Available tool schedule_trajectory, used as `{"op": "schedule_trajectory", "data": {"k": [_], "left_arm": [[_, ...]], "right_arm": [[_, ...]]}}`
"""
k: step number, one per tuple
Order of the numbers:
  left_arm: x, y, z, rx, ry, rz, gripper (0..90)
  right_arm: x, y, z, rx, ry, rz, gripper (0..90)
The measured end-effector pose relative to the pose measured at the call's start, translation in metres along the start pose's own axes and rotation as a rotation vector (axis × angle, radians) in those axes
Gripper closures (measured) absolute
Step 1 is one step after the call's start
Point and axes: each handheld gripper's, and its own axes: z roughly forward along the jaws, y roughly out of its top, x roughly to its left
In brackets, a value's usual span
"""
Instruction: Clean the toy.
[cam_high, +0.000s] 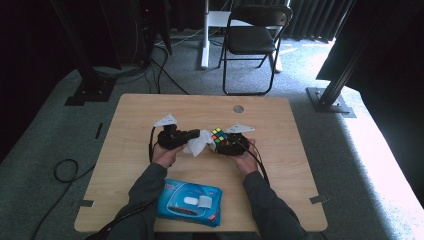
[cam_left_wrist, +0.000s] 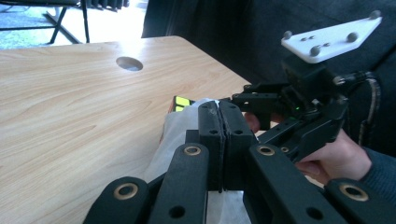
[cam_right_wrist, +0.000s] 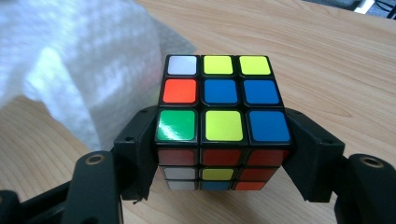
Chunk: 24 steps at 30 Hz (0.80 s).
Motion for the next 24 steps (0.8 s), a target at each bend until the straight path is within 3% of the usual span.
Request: {"op": "schedule_trajectory", "data": {"k": [24], "left_arm": [[-0.002,0.000,0.012,0.049,0.056,0.024,89.0]], "right_arm": [[0.010,0.009,-0.003,-0.030,0.078,0.012,34.3]]}}
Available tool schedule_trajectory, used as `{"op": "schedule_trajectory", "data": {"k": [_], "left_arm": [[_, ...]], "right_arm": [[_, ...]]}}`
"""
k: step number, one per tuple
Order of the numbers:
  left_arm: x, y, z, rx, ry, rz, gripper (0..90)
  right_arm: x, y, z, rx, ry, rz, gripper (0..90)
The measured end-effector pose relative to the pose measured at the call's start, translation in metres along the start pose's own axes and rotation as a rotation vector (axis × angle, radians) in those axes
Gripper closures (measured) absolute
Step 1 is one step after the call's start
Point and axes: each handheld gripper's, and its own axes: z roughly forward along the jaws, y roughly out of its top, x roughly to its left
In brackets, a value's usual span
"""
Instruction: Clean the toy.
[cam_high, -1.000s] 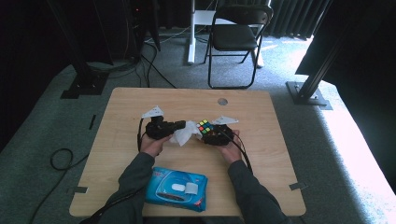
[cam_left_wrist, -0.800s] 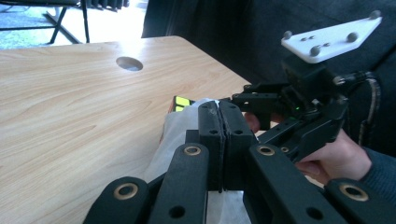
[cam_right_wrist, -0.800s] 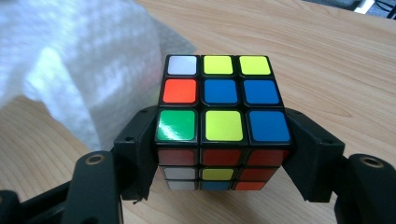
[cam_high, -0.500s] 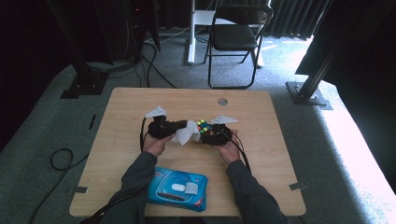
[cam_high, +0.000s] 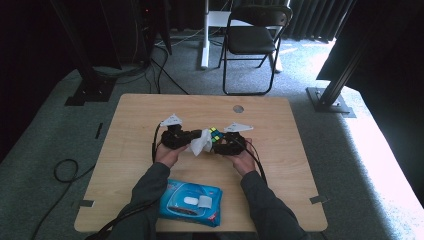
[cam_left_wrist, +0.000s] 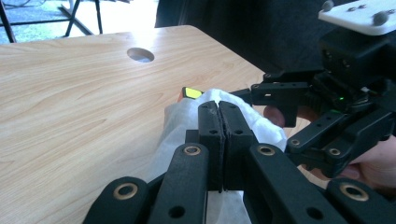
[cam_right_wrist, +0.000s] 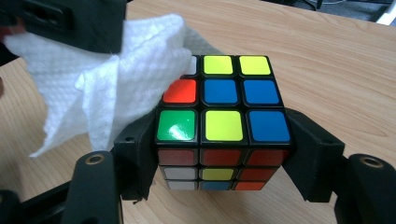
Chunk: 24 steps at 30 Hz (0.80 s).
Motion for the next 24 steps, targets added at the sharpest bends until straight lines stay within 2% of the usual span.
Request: {"op": "schedule_trajectory", "data": {"k": [6,12,17,24], "left_arm": [[-0.001,-0.002,0.004,0.036,0.018,0.019,89.0],[0.000,-0.004,0.007,0.063,0.030,0.015,88.9],[0.001,-0.006,0.010,0.103,0.032,0.018,88.9],[-0.003,-0.011,0.019,0.165,0.041,0.040,88.8]], "right_arm": [[0.001,0.004,-0.002,-0.018,0.017,0.010,34.3],[0.001,0.005,-0.003,-0.027,0.035,0.023,34.3],[0.000,0.006,-0.004,-0.029,0.035,0.024,34.3],[-0.002,0.009,-0.007,-0.052,0.038,0.055,34.3]]}}
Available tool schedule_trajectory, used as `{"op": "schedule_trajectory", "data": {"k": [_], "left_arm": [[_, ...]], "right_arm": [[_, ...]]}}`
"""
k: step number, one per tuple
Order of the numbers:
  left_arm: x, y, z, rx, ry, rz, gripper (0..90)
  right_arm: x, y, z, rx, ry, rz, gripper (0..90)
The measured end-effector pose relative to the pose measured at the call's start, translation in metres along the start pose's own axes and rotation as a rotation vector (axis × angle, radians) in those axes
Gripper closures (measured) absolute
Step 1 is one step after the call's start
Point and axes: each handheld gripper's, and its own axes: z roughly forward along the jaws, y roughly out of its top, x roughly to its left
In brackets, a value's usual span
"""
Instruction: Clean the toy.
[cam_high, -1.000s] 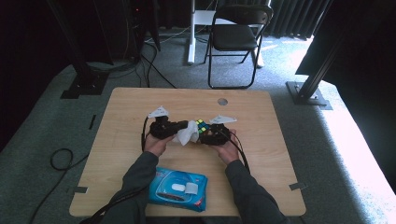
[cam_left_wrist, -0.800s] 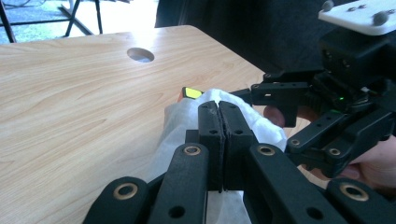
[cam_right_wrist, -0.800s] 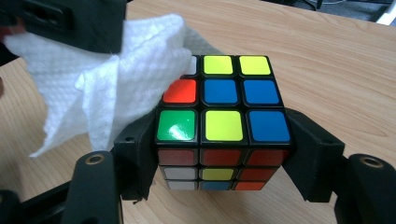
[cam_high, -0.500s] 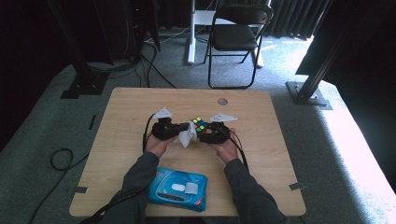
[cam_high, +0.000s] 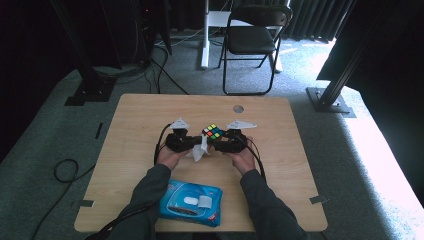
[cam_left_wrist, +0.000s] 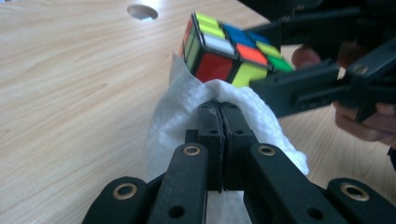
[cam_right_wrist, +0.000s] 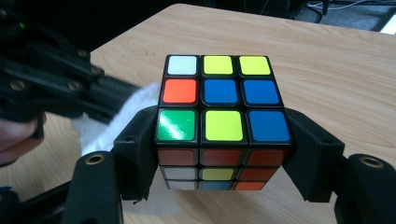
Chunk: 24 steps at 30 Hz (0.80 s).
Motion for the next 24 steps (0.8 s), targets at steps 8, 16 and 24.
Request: {"op": "schedule_trajectory", "data": {"k": [8,16,24], "left_arm": [[-0.0018,-0.0019,0.0050,0.034,-0.001,0.006,88.7],[-0.0061,0.0000,0.0052,0.033,-0.022,0.019,88.7],[-0.0097,0.0018,0.0047,0.031,-0.025,0.035,88.6]], "right_arm": [[-0.0014,0.0023,-0.0018,-0.011,-0.006,0.021,34.3],[-0.0015,0.0019,-0.0015,-0.011,-0.007,0.024,34.3],[-0.0015,-0.0011,0.0010,-0.002,-0.003,0.026,34.3]]}}
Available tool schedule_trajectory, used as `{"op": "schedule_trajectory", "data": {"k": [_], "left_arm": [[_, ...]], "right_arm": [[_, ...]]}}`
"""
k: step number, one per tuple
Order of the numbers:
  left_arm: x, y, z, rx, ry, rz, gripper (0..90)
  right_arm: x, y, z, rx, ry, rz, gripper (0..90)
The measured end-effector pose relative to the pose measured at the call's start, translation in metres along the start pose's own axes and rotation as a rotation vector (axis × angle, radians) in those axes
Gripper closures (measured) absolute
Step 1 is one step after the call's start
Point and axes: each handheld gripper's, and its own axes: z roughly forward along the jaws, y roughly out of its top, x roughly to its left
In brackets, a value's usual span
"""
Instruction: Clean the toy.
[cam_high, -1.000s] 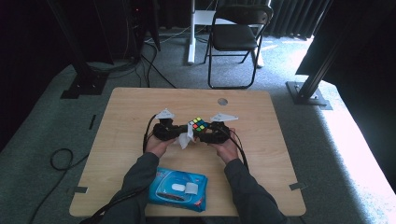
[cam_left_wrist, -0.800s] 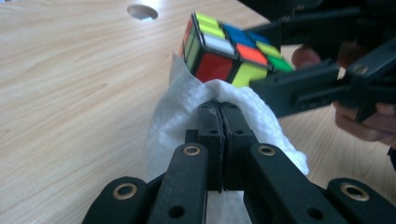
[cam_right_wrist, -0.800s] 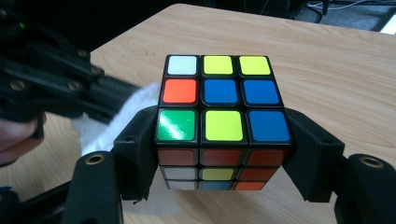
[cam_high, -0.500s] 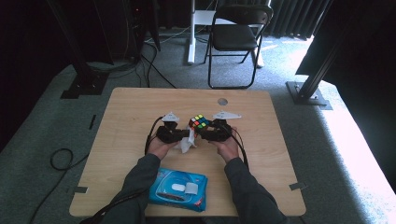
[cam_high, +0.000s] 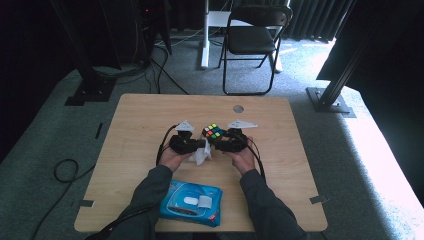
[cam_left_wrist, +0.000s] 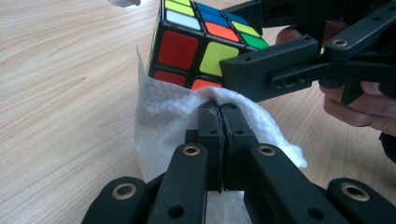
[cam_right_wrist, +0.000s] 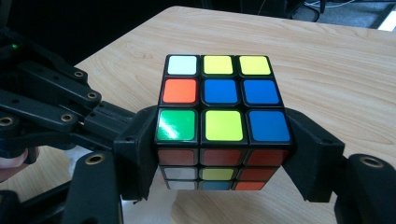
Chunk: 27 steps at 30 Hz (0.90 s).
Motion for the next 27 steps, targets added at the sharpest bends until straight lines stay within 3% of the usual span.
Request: {"op": "schedule_trajectory", "data": {"k": [16,27], "left_arm": [[0.002,0.008,-0.017,-0.085,0.006,-0.015,88.6],[0.000,0.009,-0.017,-0.088,-0.007,-0.006,88.5]], "right_arm": [[0.005,-0.008,0.008,0.047,0.010,-0.039,34.3],[0.006,-0.001,0.006,0.033,-0.002,-0.036,34.3]]}}
